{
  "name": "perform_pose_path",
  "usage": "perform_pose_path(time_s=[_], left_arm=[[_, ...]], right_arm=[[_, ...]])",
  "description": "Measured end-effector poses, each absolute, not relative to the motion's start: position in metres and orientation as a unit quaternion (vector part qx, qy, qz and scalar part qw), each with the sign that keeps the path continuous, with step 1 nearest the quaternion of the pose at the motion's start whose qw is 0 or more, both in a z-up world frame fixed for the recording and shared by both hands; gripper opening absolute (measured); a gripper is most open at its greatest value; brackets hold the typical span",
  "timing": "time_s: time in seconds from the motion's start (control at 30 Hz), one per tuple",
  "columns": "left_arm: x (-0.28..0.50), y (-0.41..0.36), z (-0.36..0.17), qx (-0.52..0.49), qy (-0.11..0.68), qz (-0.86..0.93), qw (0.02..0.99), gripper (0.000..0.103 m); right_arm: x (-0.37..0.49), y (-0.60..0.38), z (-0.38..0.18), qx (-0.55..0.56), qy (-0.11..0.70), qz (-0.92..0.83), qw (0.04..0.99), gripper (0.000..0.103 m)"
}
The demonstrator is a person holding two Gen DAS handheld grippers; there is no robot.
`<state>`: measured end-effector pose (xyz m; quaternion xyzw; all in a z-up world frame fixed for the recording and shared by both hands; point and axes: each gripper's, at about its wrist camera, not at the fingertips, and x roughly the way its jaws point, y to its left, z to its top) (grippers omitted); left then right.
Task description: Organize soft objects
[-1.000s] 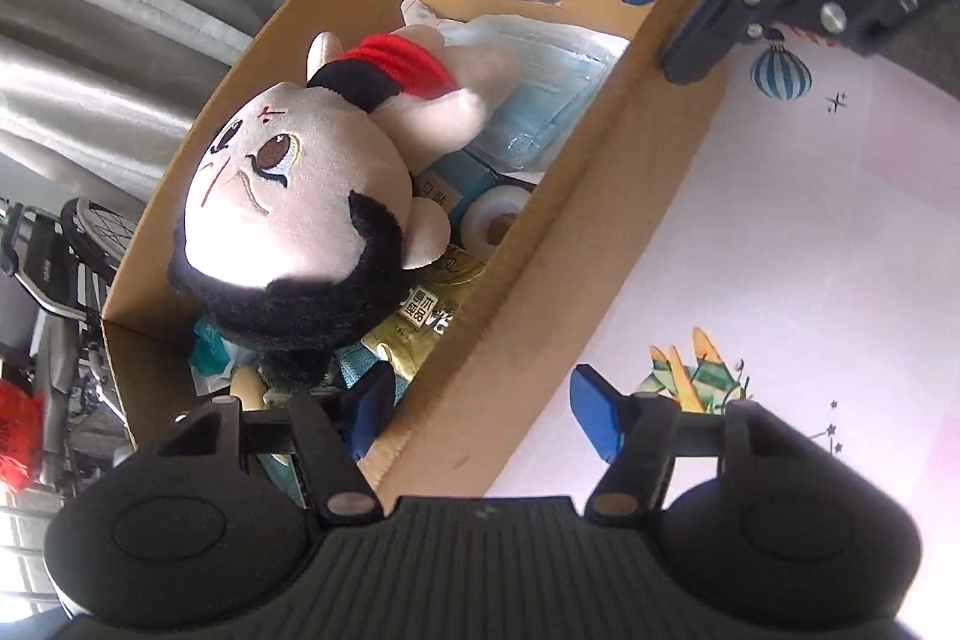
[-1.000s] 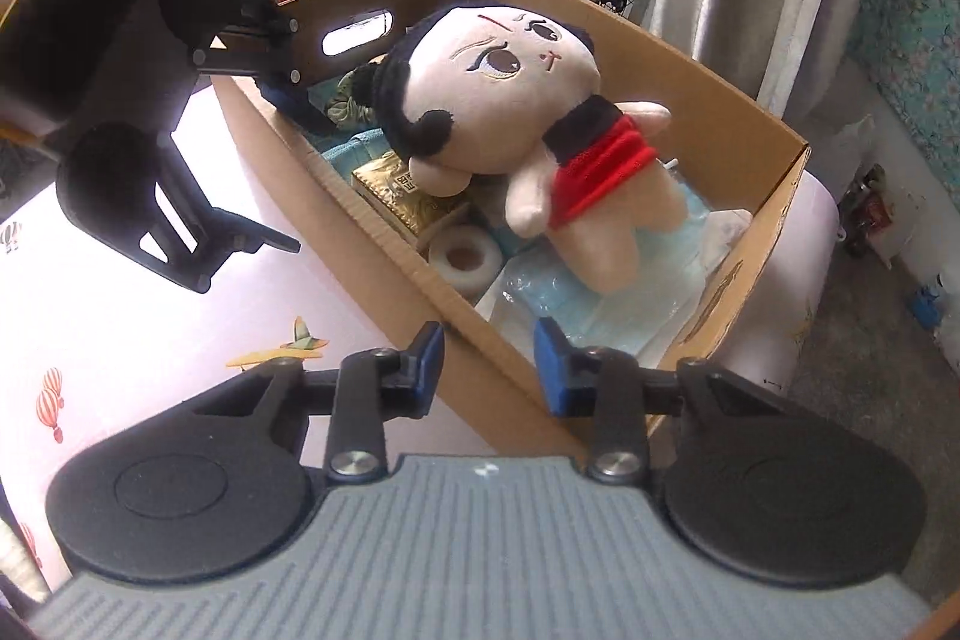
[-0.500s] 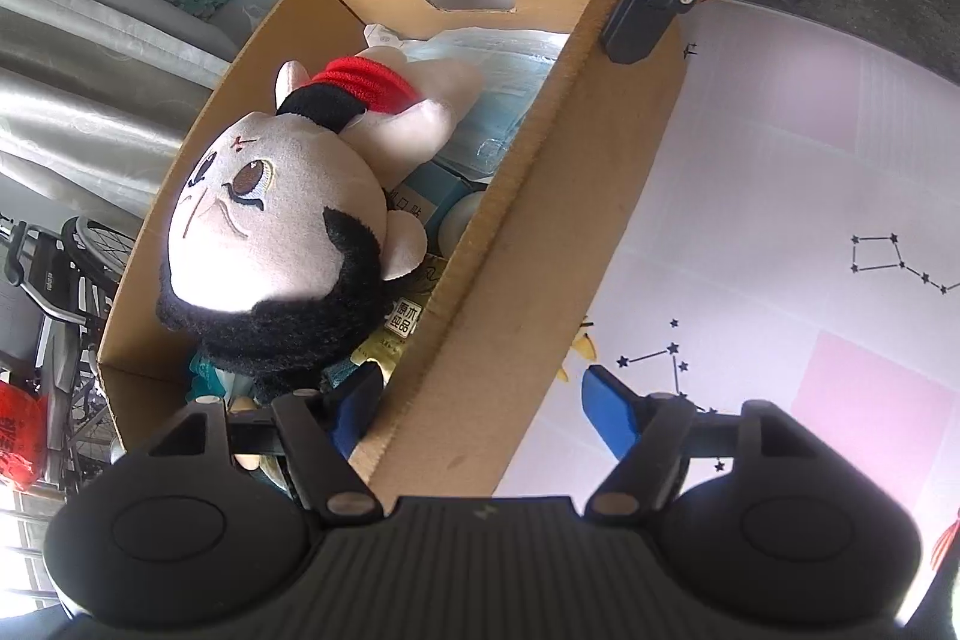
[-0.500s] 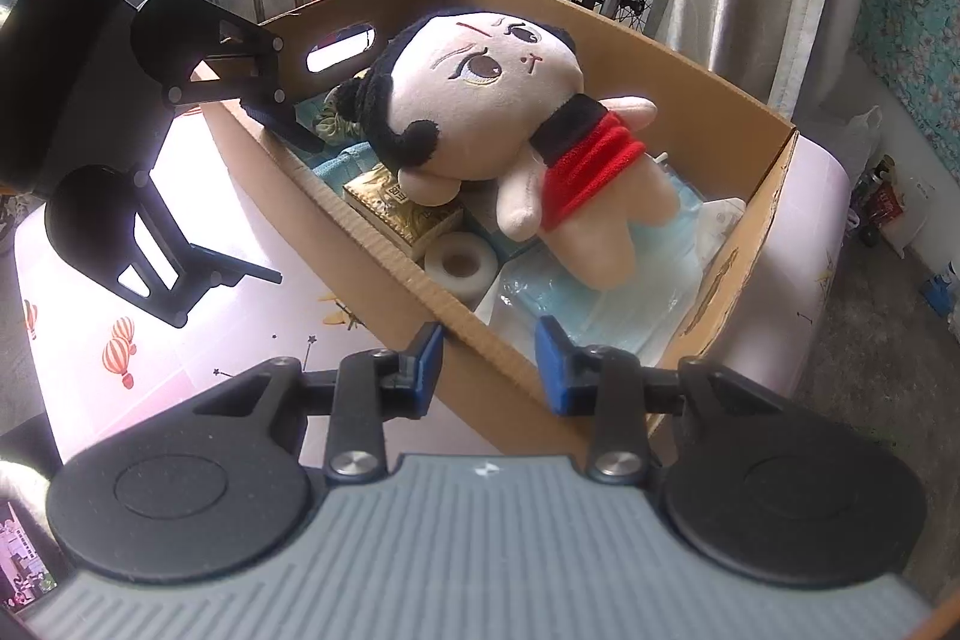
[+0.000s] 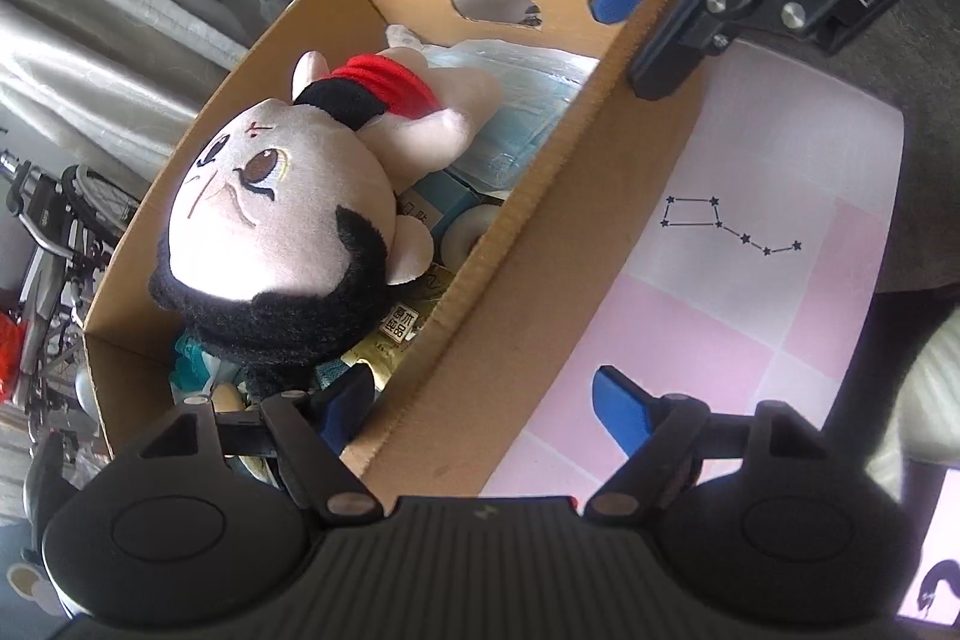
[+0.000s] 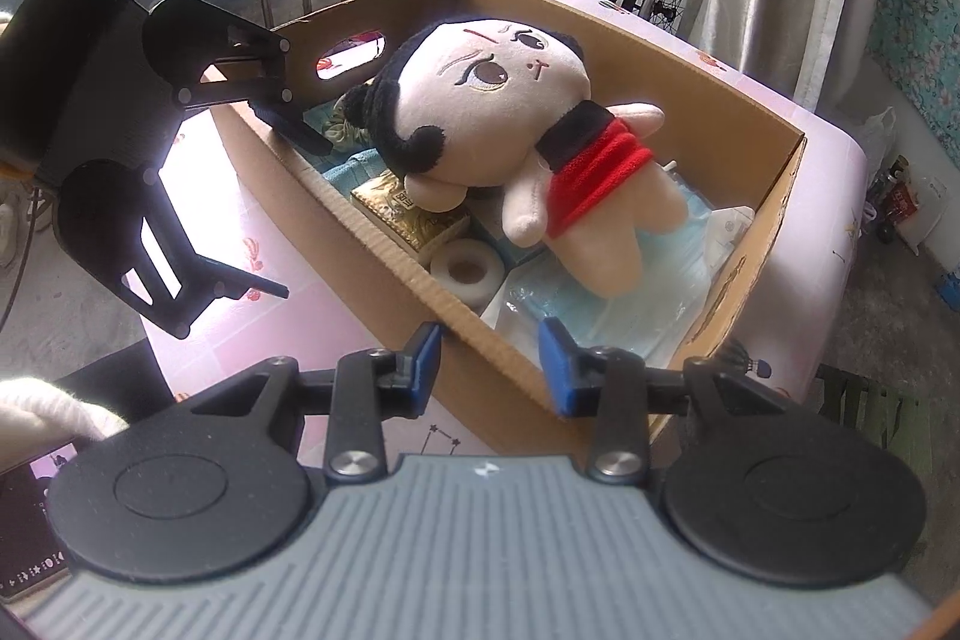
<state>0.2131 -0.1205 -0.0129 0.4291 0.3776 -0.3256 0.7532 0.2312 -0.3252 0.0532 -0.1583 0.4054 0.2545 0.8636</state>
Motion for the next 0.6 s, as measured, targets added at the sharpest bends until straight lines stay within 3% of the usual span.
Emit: perform_pose_path(time_s=[0.2,0.4,0.47,0.6], left_arm=[[0.189,-0.09,0.029,0.283,0.364,-0.248,0.852,0.091],[0.151,-0.084,0.066,0.179,0.298,-0.15,0.926,0.096],[0.142,-0.083,0.072,0.146,0.291,-0.134,0.936,0.096],[0.122,-0.087,0.079,0.13,0.276,-0.094,0.948,0.097]], right_arm=[[0.191,-0.344,0.09,-0.058,0.33,0.232,0.913,0.036],[0.139,-0.35,0.124,-0.012,0.203,0.161,0.966,0.048],[0.124,-0.342,0.121,-0.027,0.195,0.129,0.972,0.053],[0.111,-0.335,0.108,-0.011,0.211,0.08,0.974,0.055]])
